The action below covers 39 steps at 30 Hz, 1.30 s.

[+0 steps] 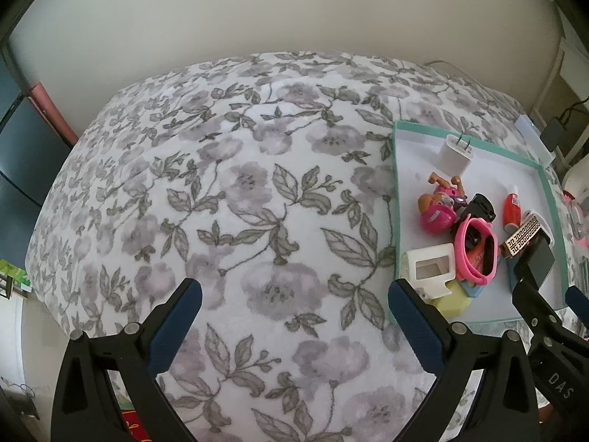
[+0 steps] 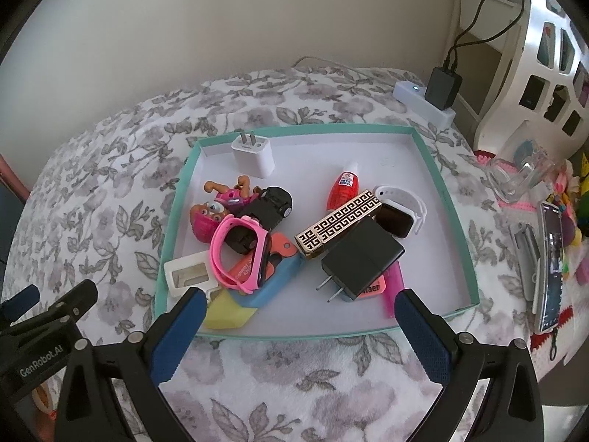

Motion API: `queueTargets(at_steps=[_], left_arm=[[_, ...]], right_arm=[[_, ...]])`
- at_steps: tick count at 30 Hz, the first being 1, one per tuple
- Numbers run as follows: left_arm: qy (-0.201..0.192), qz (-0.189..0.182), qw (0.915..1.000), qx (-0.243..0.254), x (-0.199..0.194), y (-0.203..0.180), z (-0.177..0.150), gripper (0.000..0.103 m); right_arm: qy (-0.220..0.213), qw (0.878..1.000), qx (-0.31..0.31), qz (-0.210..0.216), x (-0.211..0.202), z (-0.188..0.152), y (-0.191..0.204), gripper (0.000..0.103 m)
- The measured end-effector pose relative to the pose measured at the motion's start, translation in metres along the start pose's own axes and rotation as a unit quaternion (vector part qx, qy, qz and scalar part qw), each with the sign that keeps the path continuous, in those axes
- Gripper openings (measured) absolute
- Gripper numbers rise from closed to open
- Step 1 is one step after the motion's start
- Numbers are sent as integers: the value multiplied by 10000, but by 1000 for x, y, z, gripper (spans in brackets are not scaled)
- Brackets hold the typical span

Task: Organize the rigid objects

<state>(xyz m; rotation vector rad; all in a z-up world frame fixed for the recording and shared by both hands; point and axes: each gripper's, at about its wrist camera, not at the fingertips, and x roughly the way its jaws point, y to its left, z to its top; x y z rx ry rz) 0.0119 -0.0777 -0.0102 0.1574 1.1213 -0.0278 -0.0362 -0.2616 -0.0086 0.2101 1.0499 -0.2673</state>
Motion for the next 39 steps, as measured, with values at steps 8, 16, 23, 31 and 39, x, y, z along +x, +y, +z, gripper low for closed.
queueTargets(at_steps=[8, 16, 23, 31, 39], left_arm=[[-83, 72, 9999, -48, -5, 3, -2, 101], [-103, 119, 9997, -164, -7, 10, -2, 101], [-112, 155, 9996, -203, -7, 11, -1, 101], [-91, 196, 9995, -218, -5, 11, -1, 101], [-166, 236, 9993, -231, -7, 13, -1, 101]], right_arm=[[-31, 10000, -43, 14, -4, -2, 3, 103], [-56, 10000, -50, 20, -7, -2, 4, 103], [-66, 10000, -65, 15, -8, -1, 3, 103], [-61, 10000, -67, 5, -7, -1, 4, 103], [-49, 9999, -117, 9, -5, -1, 0, 103]])
